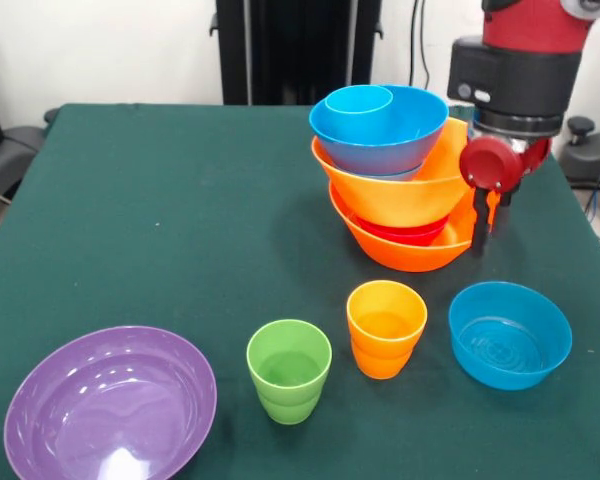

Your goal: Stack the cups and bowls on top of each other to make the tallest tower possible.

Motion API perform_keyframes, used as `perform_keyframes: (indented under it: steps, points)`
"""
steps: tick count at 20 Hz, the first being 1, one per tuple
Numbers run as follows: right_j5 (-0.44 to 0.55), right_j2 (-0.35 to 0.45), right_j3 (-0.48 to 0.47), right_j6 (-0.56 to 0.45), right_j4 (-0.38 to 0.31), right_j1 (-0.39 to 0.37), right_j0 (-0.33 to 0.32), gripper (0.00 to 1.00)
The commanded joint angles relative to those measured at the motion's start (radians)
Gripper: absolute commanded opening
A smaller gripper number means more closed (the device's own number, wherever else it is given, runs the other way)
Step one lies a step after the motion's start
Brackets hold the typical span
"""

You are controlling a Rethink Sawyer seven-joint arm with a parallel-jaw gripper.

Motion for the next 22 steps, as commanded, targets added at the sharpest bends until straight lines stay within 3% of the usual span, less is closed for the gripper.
perform_keyframes:
  steps: [1,7,22]
  points:
    - [0.115,0.101,-0.145,0.247,0.079,0.07,-0.015,1.0]
    - [0.102,0.089,-0.166,0.252,0.093,0.105,-0.017,1.0]
    - [0.05,0.119,-0.153,0.156,0.14,0.127,0.001,1.0]
